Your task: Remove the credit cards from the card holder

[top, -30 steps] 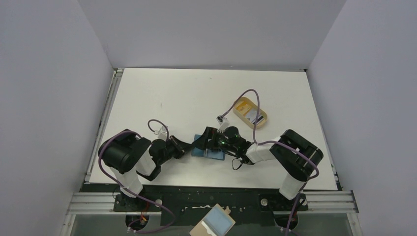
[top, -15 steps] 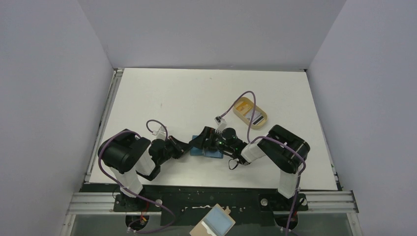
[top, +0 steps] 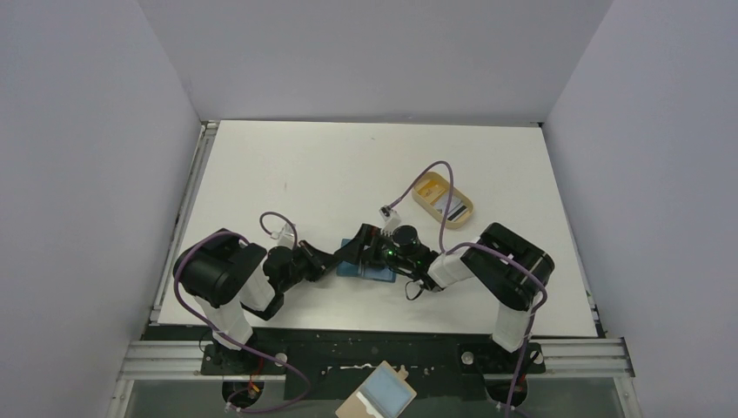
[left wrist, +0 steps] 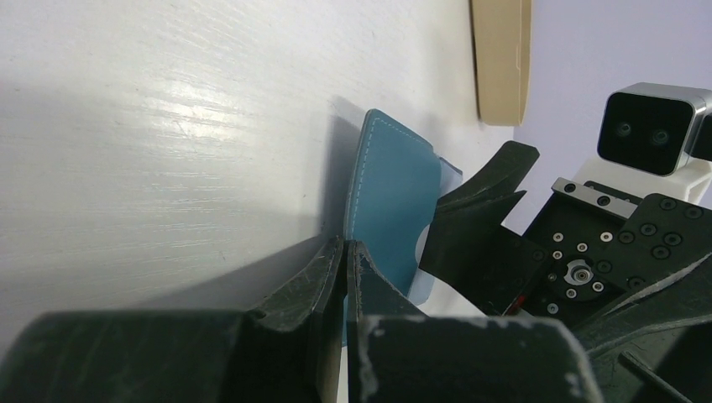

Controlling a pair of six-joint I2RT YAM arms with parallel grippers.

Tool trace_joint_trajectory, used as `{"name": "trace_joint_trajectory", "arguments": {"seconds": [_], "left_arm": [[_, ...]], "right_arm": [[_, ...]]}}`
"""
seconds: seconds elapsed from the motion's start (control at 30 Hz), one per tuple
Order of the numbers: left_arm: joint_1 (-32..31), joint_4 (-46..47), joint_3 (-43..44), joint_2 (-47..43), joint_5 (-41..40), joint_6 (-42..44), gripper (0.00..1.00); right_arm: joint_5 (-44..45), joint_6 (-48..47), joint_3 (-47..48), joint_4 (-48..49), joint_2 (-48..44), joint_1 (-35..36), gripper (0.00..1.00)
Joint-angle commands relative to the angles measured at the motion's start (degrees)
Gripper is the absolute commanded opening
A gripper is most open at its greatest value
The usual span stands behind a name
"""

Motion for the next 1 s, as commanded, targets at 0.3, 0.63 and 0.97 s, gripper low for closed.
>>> {"name": "trace_joint_trajectory", "arguments": {"seconds": [0.3, 0.63, 0.97], "left_arm": [[-0.8, 7.5, 0.9, -0.8, 3.9, 0.1, 0.00], [-0.8, 7.5, 0.7, -0.7, 4.2, 0.4, 0.00], [-0.8, 7.5, 0.7, -0.6, 4.4, 0.5, 0.00]], "right_arm": [[-5.0, -1.0, 0.1, -1.1, -7.7, -0.6, 0.96], [-2.8, -1.2, -2.5, 0.2, -7.1, -1.2, 0.73], [-0.4, -1.3, -4.5, 1.0, -7.2, -1.7, 0.47]]}}
